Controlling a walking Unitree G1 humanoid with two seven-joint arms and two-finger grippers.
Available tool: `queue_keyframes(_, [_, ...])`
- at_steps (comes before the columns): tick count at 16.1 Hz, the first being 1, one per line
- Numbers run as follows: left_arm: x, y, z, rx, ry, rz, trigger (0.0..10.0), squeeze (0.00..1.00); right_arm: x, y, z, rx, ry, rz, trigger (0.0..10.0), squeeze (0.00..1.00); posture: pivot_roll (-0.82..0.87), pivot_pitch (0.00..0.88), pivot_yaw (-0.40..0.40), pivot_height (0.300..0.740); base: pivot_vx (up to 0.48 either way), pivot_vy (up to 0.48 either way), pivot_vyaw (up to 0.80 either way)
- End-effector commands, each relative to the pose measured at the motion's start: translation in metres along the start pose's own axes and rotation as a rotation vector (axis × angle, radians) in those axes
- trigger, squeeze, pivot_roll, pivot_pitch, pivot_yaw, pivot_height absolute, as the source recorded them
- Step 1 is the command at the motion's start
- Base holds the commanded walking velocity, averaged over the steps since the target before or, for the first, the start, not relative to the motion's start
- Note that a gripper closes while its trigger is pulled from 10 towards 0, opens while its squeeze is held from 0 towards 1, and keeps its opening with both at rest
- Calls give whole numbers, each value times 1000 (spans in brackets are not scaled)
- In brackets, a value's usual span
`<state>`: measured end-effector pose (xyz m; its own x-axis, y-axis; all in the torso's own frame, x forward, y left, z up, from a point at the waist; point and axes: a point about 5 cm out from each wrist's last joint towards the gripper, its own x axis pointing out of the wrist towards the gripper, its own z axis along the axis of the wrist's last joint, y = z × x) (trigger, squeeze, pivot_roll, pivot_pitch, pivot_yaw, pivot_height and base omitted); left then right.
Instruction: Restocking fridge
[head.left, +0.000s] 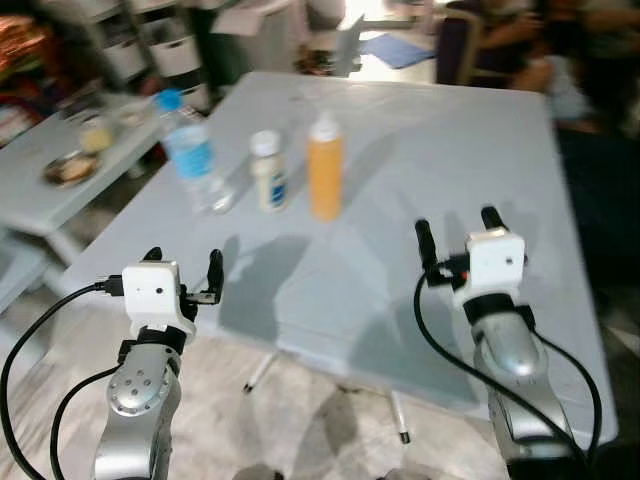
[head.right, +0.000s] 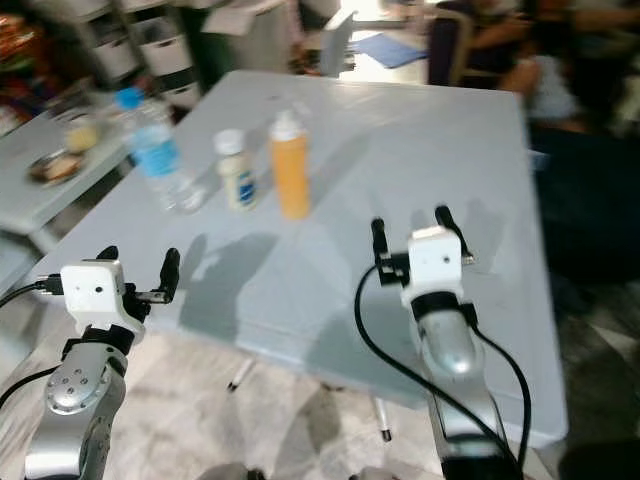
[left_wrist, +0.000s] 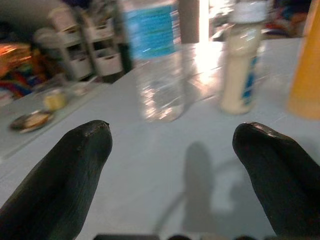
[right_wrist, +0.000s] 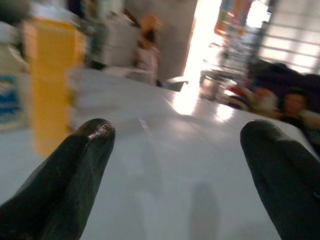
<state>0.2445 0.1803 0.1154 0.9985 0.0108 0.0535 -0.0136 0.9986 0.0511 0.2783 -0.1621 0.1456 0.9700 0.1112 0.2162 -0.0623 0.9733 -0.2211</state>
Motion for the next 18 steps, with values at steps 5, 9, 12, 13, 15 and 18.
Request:
queue_keyframes(5, [-1,7,1,13,9,28,10000,0,15,-2,7,-3,-37,39,10000,0,-32,106,80,740,0,0,629])
queue_keyframes(9, [-2,7,1,16,13,28,10000,0,21,-3,12,-17,-64,65,10000,0,-25,117,83,740,0,0,575])
queue_keyframes(12, [-4,9,1,21,17,30,10000,0,29,-2,15,-1,-80,82,10000,0,-14,134,85,740,0,0,369])
queue_keyframes(13, [-4,9,2,24,17,31,10000,0,32,-3,16,4,-87,86,10000,0,-4,146,87,740,0,0,0])
queue_keyframes(15, [-7,11,5,32,19,32,10000,0,41,-3,22,15,-104,106,10000,0,13,166,93,740,0,0,0])
queue_keyframes(18, [-11,14,9,45,20,34,10000,0,52,-2,28,31,-127,151,10000,0,47,190,99,740,0,0,0])
